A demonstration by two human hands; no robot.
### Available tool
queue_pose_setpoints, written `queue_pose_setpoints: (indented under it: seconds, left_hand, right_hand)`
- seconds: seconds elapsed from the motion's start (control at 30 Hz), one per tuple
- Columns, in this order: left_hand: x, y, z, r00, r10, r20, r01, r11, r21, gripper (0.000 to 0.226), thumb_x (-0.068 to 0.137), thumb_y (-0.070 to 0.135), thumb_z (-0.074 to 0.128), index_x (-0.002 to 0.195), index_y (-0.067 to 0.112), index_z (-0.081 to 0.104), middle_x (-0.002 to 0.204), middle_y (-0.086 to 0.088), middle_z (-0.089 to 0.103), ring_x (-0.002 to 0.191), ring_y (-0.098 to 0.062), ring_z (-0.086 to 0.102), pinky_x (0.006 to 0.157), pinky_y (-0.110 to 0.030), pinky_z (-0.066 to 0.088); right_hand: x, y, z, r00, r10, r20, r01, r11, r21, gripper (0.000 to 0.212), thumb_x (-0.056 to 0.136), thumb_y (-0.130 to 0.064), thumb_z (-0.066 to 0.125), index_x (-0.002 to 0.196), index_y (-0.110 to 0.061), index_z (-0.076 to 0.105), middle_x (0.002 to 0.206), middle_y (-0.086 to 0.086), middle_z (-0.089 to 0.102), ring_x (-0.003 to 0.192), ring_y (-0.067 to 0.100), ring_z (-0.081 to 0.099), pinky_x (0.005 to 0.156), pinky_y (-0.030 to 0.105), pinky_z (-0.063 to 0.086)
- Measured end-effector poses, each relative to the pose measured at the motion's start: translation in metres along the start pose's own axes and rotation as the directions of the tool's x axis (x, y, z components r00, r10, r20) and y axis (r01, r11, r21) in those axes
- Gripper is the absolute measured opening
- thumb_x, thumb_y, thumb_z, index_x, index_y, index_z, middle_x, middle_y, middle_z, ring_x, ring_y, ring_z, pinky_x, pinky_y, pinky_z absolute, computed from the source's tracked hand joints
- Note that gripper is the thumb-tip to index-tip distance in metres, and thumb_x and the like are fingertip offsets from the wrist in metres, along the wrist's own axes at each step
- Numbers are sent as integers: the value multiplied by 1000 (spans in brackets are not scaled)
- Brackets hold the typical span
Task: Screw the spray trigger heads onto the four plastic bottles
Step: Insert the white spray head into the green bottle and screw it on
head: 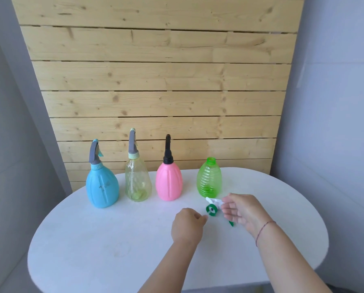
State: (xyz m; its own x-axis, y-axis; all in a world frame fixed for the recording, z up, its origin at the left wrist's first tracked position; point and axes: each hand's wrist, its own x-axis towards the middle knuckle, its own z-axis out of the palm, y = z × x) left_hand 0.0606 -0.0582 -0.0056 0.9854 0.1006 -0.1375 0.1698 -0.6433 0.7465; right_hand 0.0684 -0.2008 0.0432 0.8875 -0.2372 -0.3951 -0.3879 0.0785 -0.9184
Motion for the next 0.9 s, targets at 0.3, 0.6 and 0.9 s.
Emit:
queue_pose_setpoints:
  seconds: [0.3, 0.6, 0.9]
  left_hand:
    - [-10, 1, 8, 1000, -6, 11, 9, 966, -258, 32, 88, 16, 58, 56, 17, 60, 54, 8, 61, 49, -9, 48, 53, -23, 38]
    - [-22, 15, 3, 983, 186, 0, -167, 885, -435, 19, 89, 22, 63, 75, 12, 72, 57, 7, 64, 43, 2, 48, 47, -11, 36]
    - [9, 35, -4, 987, 148, -62, -159, 850, -503, 57, 88, 39, 65, 138, 19, 46, 134, 6, 51, 124, -13, 48, 103, -30, 42]
  right_hand:
    - [-2, 26, 8, 963, 245, 110, -254, 965, 71, 49, 93, -26, 56, 118, 14, 49, 118, 33, 56, 91, 38, 60, 78, 42, 51]
    - [-7, 13, 8, 991, 128, 46, -135, 884, 448, 22, 88, -22, 63, 93, -1, 58, 86, 22, 65, 75, 26, 64, 65, 39, 51]
    - [-11, -13, -10, 982, -108, -154, 153, 932, 327, 13, 87, -24, 64, 83, -13, 60, 93, 17, 70, 82, 25, 68, 70, 32, 52]
